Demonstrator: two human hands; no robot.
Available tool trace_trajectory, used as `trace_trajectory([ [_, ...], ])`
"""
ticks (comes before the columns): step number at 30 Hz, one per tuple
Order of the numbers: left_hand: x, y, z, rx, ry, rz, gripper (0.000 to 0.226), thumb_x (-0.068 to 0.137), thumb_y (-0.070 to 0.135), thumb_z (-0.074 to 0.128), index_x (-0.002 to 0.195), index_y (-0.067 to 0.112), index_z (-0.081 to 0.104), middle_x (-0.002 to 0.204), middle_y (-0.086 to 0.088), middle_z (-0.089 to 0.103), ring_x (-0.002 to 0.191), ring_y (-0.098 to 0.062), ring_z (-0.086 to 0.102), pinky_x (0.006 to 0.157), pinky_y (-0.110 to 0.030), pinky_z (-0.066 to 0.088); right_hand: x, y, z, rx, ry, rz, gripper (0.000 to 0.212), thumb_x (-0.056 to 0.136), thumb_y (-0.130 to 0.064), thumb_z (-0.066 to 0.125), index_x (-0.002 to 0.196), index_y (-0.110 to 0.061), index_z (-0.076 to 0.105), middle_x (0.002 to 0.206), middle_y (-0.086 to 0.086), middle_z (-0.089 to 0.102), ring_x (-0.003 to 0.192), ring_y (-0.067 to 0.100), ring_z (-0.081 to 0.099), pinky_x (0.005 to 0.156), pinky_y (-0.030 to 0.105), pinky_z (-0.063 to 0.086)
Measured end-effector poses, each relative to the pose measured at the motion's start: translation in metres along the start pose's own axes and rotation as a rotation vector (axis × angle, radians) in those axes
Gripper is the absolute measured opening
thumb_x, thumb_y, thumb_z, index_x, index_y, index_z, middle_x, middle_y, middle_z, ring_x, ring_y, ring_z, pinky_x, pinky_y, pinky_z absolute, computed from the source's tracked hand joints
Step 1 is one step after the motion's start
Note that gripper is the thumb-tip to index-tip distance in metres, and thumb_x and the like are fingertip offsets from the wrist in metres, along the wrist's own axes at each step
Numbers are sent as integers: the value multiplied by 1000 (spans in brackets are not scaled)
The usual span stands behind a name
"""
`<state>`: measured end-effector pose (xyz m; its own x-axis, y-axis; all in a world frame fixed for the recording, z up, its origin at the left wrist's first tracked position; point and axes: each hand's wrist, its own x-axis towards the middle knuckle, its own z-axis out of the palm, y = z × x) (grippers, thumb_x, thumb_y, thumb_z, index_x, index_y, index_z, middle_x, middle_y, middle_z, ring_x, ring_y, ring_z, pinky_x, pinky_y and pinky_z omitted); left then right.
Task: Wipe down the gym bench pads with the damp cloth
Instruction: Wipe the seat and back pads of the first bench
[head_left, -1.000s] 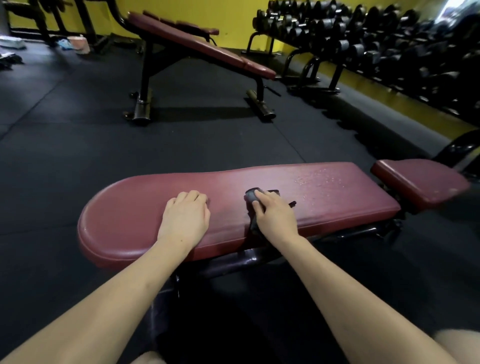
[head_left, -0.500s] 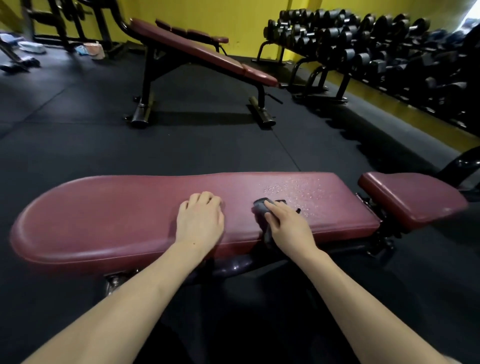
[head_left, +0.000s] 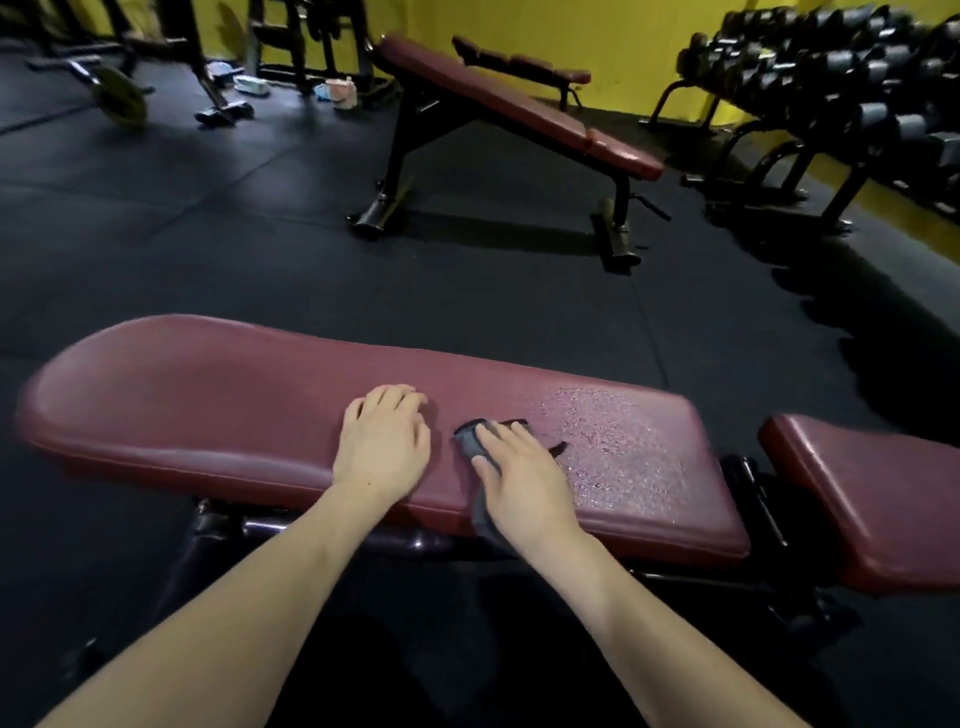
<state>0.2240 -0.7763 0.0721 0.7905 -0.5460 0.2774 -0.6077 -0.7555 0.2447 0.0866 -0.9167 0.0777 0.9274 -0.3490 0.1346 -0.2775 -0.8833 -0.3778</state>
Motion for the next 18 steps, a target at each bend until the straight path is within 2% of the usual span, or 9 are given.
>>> trace_trajectory([
  [6,1,7,3,109,-19,-25,52,94,34,28,130,25,64,137,7,61,135,-17,47,116,-43,32,101,18,-11,17,-78,-100,42,107,-24,48,148,-16,53,154,4,50,144,27,41,117,32,26],
  [10,-3,7,8,136,4,-19,55,92,36,24,131,26,62,140,8,59,133,-15,48,119,-44,26,139,27,-7,37,-68,-139,39,106,-26,49,143,-17,57,148,2,56,139,25,46,110,32,32],
  [15,-4,6,5,130,14,-96,45,96,29,39,135,24,59,147,8,54,144,-15,38,126,-48,15,101,33,-9,132,-95,-189,43,106,-30,52,149,-25,53,157,-3,48,147,20,39,117,30,27],
  [18,-2,4,6,120,-9,-86,44,98,28,41,138,26,58,149,9,53,142,-12,42,126,-48,11,42,36,-13,169,-128,-283,44,106,-34,52,150,-30,52,158,-11,44,150,10,33,121,26,21],
])
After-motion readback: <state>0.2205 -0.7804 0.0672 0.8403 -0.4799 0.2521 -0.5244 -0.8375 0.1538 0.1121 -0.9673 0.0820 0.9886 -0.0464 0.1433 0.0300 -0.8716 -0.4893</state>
